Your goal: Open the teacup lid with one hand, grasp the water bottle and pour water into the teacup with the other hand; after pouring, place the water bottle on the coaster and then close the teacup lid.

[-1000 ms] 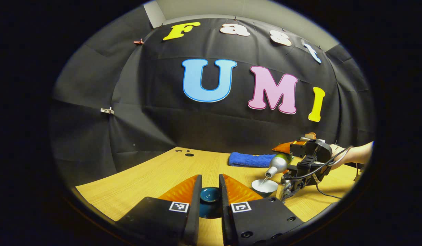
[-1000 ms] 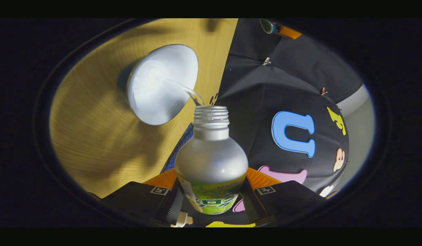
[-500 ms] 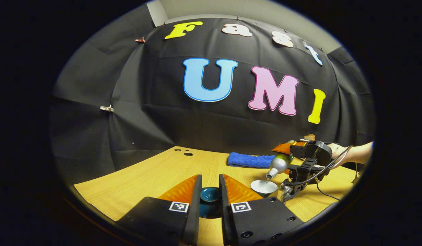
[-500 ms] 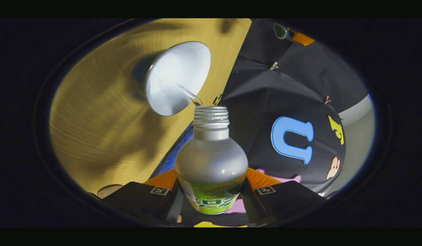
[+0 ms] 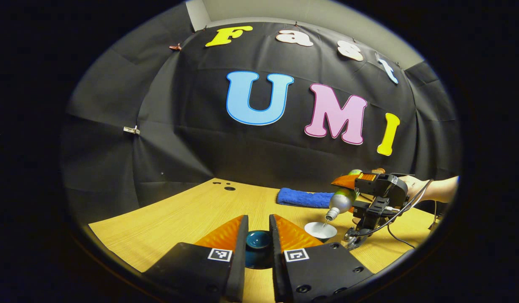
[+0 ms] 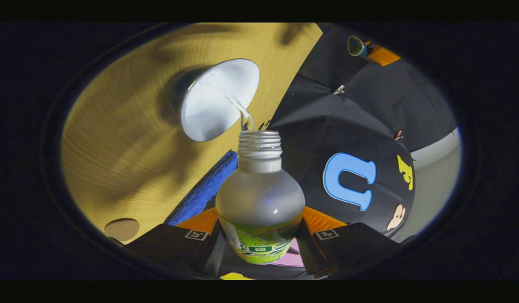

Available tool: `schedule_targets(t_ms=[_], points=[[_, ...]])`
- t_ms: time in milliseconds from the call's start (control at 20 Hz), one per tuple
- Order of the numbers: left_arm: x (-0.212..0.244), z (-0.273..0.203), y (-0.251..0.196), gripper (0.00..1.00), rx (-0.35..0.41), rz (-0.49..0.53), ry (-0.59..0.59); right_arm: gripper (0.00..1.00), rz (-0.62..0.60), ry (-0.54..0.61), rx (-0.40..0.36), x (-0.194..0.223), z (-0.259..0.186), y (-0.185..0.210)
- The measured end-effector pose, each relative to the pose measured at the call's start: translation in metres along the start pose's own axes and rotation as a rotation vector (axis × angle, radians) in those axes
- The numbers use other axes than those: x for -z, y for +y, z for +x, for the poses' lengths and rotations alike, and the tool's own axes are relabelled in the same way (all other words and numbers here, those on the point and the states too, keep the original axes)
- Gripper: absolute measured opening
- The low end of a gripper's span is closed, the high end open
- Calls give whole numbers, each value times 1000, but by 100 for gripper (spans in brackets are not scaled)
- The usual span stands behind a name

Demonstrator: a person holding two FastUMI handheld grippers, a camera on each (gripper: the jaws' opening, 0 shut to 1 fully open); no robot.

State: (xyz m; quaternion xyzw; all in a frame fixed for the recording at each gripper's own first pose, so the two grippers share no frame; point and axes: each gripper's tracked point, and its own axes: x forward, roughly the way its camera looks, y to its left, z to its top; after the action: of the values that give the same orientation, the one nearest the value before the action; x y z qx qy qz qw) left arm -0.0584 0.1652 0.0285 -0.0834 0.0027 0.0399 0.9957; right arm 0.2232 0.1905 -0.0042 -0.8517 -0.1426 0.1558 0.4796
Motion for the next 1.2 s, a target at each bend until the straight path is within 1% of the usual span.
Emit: schedule_targets(t_ms=[50, 100, 150, 250, 550, 850, 1200], points=[[-1, 0, 0, 31, 0, 2, 1, 77, -3, -1, 2, 0, -1, -1], [-1, -1, -2, 34, 4, 5, 1, 77, -9, -2, 5, 0, -1, -2], [-1, -1, -3, 31, 7, 7, 0, 77, -21, -7, 9, -1, -2, -3], [-4, -2, -5, 31, 9, 15, -4, 76, -47, -9, 19, -2, -2, -4], [-6, -5, -4, 31, 7, 23, -12, 76, -53, -19, 33, -6, -5, -11], [-7, -7, -4, 31, 4, 40, -12, 76, -74, -23, 34, -8, -4, -10], [-5, -7, -4, 31, 4, 35, -5, 76, -86, -33, 37, -14, -4, -9]])
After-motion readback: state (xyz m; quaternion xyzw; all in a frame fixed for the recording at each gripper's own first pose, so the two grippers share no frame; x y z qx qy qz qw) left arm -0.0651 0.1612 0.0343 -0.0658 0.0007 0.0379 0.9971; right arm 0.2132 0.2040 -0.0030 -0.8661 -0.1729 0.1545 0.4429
